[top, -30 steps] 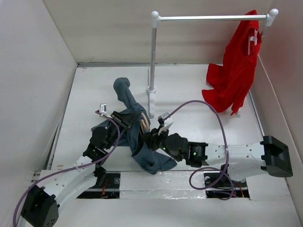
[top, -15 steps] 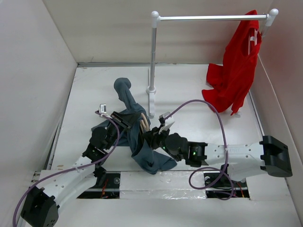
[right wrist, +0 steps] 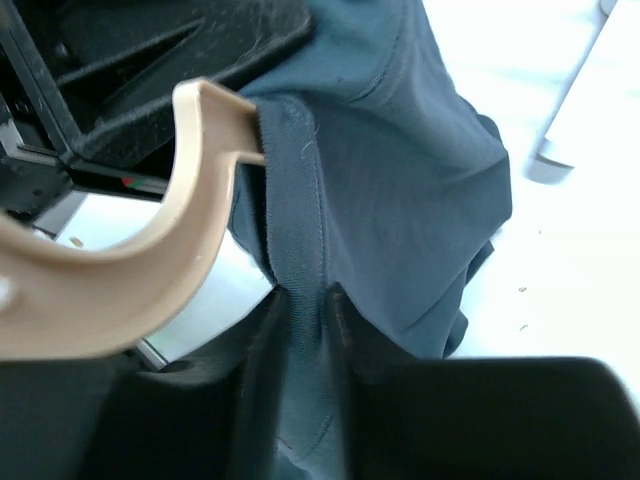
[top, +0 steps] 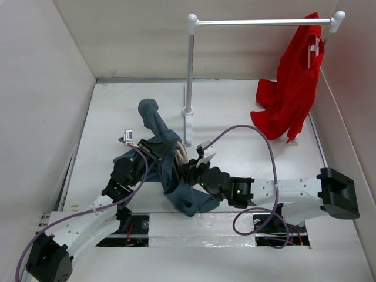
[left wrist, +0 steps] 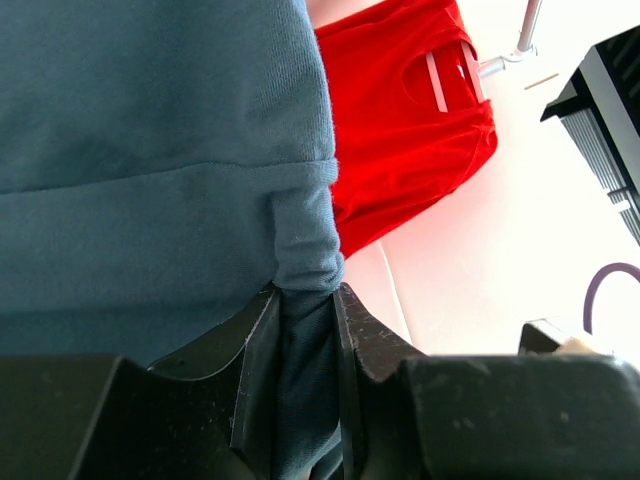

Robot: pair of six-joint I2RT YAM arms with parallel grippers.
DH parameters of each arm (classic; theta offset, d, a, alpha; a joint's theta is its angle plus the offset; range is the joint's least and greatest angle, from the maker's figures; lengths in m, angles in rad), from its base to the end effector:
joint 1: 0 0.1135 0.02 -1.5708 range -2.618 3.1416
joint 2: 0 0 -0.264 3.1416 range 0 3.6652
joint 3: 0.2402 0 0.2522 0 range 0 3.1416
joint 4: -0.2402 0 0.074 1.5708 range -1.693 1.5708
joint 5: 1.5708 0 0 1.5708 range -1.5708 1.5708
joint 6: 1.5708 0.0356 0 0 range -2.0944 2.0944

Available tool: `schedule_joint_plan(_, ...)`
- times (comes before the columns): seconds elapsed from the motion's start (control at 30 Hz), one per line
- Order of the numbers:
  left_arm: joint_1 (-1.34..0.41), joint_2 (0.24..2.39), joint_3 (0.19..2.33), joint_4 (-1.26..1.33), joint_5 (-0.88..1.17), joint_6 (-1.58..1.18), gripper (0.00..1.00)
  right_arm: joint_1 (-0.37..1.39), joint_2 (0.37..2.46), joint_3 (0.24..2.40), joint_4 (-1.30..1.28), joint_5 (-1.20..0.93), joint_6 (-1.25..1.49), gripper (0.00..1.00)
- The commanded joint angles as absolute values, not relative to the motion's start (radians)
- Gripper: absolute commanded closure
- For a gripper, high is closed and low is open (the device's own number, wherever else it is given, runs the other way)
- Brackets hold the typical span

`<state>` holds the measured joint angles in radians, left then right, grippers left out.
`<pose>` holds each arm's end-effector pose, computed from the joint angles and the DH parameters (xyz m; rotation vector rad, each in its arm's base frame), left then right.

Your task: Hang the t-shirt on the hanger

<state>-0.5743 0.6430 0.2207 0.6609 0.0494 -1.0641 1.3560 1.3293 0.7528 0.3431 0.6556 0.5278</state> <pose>0.1361 -0.0901 0.2520 -0.3132 1.4447 -1.3984 0.0840 0.2830 0.2630 -0.2750 1.8002 0.7719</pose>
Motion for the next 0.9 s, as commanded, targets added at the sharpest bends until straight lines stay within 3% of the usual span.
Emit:
schedule_joint_plan(0.0, -0.578, 0.632, 0.223, 0.747, 0.083, -1.074, 1.00, 1.350, 1.273, 0.742, 0.433, 0.704, 0.523, 0.68)
schedule_joint_plan(0.03, -0.578, 0.630, 0.212, 0.764, 0.081, -1.081, 1.00, 1.350, 1.273, 0.750, 0.423, 0.707, 0.523, 0.63)
schedule_joint_plan(0.2, -0.578, 0.646, 0.224, 0.767, 0.097, -1.077, 1.00, 1.341, 1.275, 0.730, 0.443, 0.692, 0.535, 0.65)
schedule_joint_plan(0.37, -0.578, 0.647, 0.233, 0.758, 0.097, -1.071, 1.00, 1.341, 1.263, 0.707, 0.455, 0.699, 0.555, 0.88)
schedule_joint_plan(0.5, -0.578, 0.652, 0.221, 0.785, 0.104, -1.081, 1.00, 1.341, 1.258, 0.715, 0.428, 0.721, 0.560, 1.00)
schedule_joint_plan(0.7, -0.578, 0.634, 0.224, 0.750, 0.115, -1.058, 1.00, 1.332, 1.177, 0.687, 0.453, 0.761, 0.528, 1.00)
schedule_joint_plan(0.87, -0.578, 0.652, 0.242, 0.762, 0.169, -1.051, 1.00, 1.276, 1.146, 0.728, 0.450, 0.677, 0.468, 1.00)
